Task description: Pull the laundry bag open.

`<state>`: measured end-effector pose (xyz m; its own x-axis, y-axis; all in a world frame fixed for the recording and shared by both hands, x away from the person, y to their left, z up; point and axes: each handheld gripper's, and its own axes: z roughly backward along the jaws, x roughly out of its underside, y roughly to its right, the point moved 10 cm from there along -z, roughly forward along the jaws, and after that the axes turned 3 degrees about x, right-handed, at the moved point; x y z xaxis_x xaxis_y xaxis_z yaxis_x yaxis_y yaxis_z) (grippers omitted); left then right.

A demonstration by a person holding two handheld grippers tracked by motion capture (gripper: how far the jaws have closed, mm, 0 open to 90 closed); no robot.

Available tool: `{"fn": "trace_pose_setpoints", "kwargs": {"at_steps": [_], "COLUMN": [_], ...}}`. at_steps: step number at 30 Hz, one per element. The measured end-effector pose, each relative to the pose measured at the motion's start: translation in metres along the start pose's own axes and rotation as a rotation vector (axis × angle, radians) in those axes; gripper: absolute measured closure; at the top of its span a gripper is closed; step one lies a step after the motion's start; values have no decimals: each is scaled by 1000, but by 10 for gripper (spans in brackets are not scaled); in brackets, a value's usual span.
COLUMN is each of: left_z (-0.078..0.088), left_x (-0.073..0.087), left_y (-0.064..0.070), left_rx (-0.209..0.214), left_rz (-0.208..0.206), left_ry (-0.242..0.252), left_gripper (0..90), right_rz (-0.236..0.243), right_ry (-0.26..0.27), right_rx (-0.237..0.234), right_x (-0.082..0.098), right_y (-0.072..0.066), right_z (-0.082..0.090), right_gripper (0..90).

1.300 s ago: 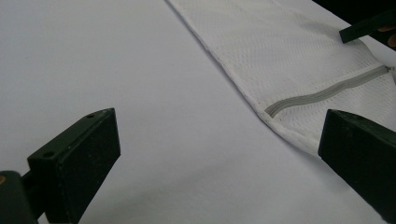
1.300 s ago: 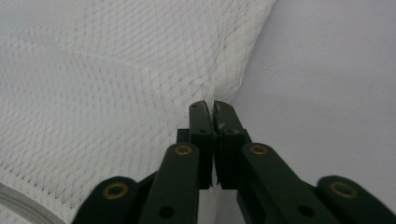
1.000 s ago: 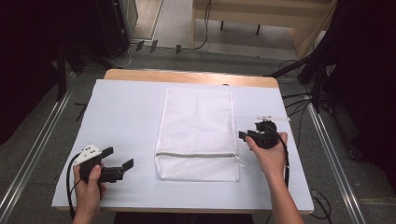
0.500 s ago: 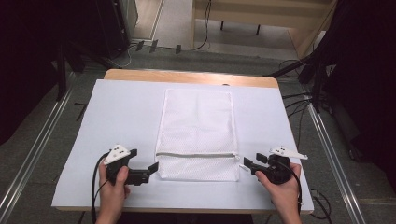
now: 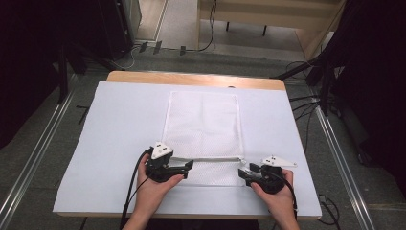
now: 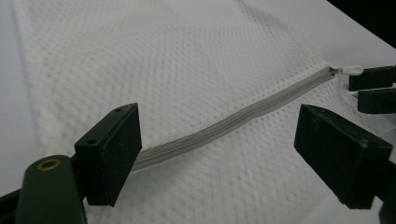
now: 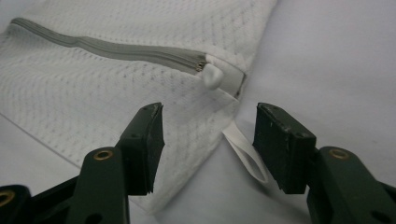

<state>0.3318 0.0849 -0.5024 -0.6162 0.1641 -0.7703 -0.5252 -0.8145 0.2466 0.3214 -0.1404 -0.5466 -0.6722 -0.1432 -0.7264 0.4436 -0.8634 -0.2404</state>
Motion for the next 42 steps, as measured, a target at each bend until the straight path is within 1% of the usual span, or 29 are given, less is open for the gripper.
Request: {"fn": "trace_pose_setpoints", "kwargs": {"at_steps": [2,3,4,6,8,10,12,13,15,16,17,18,19,22,23,24,26,28,30,31,33,34,36,37,38,39,40,41,42], "left_z": [-6,-9,-13,-19,-24,-31,-37,-39,-45,-47,-50,-52,-54,-60,-62,-64,-67,-70,-73,-75,-81,-84,-91,-94,-95,-96,-97,-98,-99], "left_x": [-2,-3,-5,-7,-8,-9,-11,-12,-14,-16,-17,-18,-19,-21,-22,-22,-25,-29,-35,-38,-41,-42,-46,-48,-49,-50,-50,-51,-51], "left_y": [6,11,17,26,36,43,51,54,60,62,65,67,69,77,81,83,90,96,104,107,111,112,114,115,117,119,120,121,121], "left_rx": [5,19,43,65,91,105,131,140,158,163,166,175,175,192,196,198,217,215,226,218,205,196,176,175,183,186,170,169,163], "left_rz": [-3,-5,-1,-7,-11,-24,-20,-21,-17,-18,-17,-16,-21,-27,-29,-31,-17,-25,-33,-42,-47,-49,-36,-11,0,8,13,16,14], "left_ry": [-4,-8,-7,-12,-20,-29,-36,-38,-48,-50,-52,-54,-57,-65,-69,-73,-82,-87,-94,-98,-107,-113,-112,-113,-116,-119,-124,-130,-136], "left_gripper": [235,253,278,326,363,383,394,398,402,407,412,420,426,461,475,498,541,605,660,667,644,606,524,488,444,417,373,340,334], "right_rz": [6,5,9,16,38,57,106,118,131,125,119,112,107,67,61,53,62,76,81,78,72,71,78,86,97,96,93,96,96], "right_ry": [3,5,9,13,12,16,31,32,29,32,32,30,30,33,49,79,111,143,161,168,183,189,189,190,191,193,192,195,194], "right_rx": [4,8,12,24,59,90,158,166,158,154,141,125,113,84,83,86,94,106,108,103,94,89,80,77,73,73,69,67,63], "right_x": [0,-1,-1,-2,-1,-1,1,1,1,1,1,1,1,0,-1,-4,-8,-12,-15,-16,-18,-19,-19,-18,-18,-18,-18,-18,-18], "right_y": [-3,-4,-5,-7,-8,-9,-8,-9,-11,-10,-10,-11,-10,-9,-9,-10,-11,-12,-14,-15,-16,-17,-19,-19,-20,-20,-21,-22,-23], "right_z": [-2,-3,-4,-7,-8,-9,-10,-11,-10,-10,-10,-11,-11,-10,-9,-6,-3,-1,1,1,2,3,4,4,3,3,3,3,3], "right_gripper": [435,432,431,437,488,537,608,621,691,780,842,876,891,900,900,900,900,900,900,900,900,900,900,900,900,900,900,900,900]}}
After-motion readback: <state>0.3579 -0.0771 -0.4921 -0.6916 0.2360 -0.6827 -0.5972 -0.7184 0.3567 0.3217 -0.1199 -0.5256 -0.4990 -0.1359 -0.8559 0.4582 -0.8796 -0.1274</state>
